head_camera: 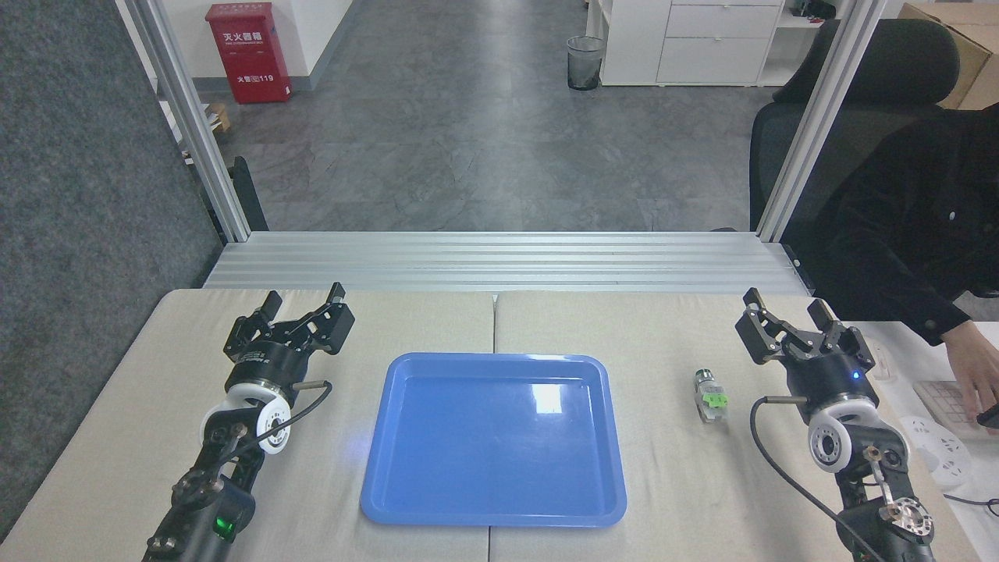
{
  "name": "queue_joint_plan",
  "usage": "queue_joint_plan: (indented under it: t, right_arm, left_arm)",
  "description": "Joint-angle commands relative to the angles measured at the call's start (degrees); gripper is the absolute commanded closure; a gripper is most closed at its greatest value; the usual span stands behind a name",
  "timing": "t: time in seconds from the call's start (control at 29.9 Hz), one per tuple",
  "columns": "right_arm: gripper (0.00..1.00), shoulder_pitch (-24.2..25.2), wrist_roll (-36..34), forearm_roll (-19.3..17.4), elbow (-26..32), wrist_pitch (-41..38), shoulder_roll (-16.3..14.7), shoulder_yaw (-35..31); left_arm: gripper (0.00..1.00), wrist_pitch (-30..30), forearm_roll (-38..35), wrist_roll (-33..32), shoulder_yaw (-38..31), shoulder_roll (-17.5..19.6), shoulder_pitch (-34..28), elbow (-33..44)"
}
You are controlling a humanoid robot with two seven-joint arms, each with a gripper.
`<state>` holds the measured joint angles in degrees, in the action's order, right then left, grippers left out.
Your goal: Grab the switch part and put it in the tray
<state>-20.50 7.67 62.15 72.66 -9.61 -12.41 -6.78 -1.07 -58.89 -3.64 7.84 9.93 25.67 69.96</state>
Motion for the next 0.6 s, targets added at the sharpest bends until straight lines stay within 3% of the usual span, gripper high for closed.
queue_joint_plan:
  t: [0.0, 0.57]
  right_arm:
    - [0.00, 0.2, 0.0, 0.0, 0.0, -0.1, -0.2, 0.1]
    - [0.00, 0.0, 0.1, 0.0, 0.0, -0.1, -0.2, 0.1]
  left_arm:
    - [0.00, 0.0, 0.0, 0.0, 0.0, 0.0, 0.0, 0.0]
    - [0.00, 0.0, 0.0, 0.0, 0.0, 0.0, 0.0, 0.0]
